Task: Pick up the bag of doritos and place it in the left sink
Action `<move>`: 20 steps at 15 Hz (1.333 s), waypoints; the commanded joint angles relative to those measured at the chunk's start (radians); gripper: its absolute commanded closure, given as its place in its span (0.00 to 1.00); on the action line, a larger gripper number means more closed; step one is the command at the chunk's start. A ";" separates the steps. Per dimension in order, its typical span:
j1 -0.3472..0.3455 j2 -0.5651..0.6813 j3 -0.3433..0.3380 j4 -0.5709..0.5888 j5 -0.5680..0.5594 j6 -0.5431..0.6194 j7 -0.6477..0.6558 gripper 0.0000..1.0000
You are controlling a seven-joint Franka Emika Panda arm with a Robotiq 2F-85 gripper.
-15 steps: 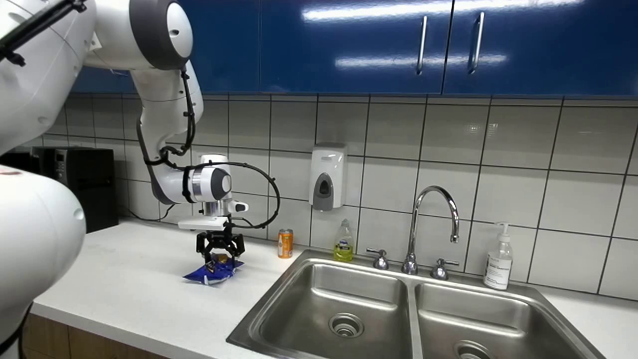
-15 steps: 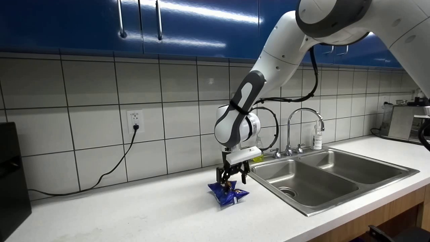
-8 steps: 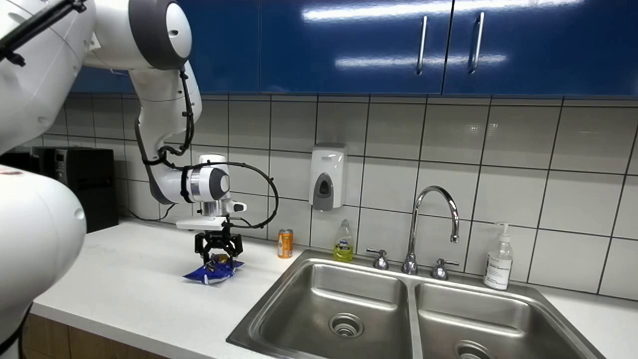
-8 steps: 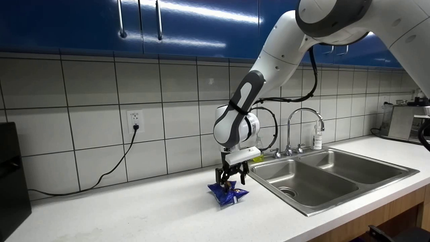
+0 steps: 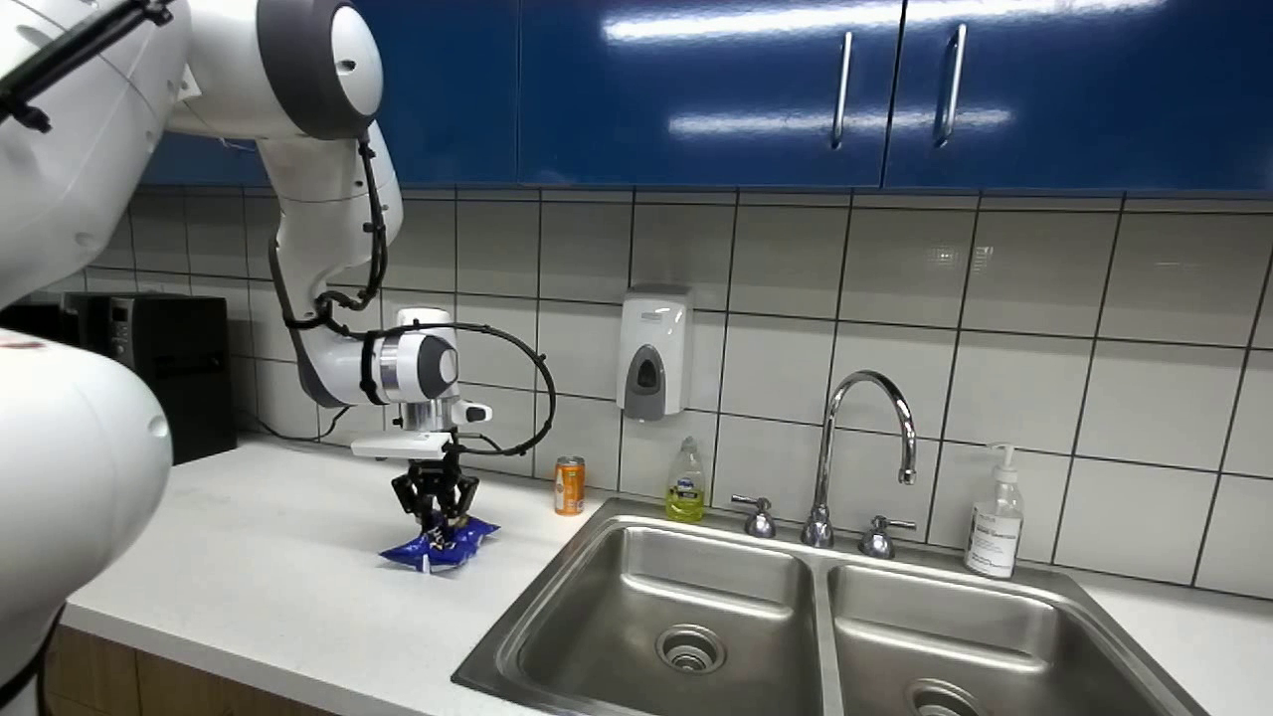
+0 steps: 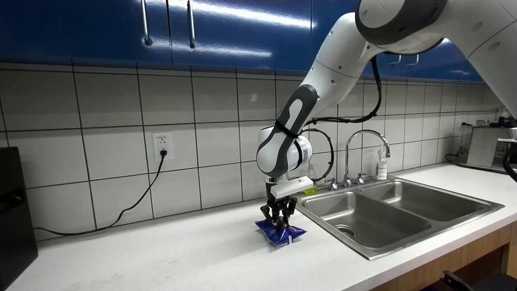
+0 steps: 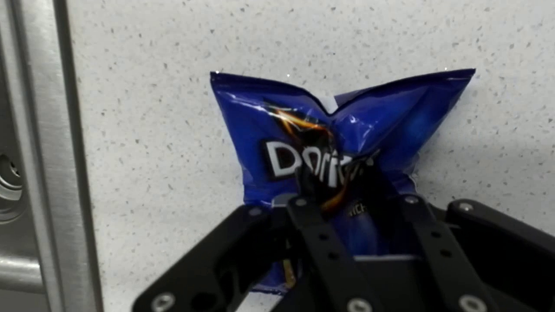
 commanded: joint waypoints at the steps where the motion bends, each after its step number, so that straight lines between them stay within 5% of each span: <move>1: -0.026 -0.004 0.023 0.000 0.001 -0.026 -0.012 0.97; 20: -0.053 -0.131 0.032 -0.027 0.013 -0.074 -0.030 1.00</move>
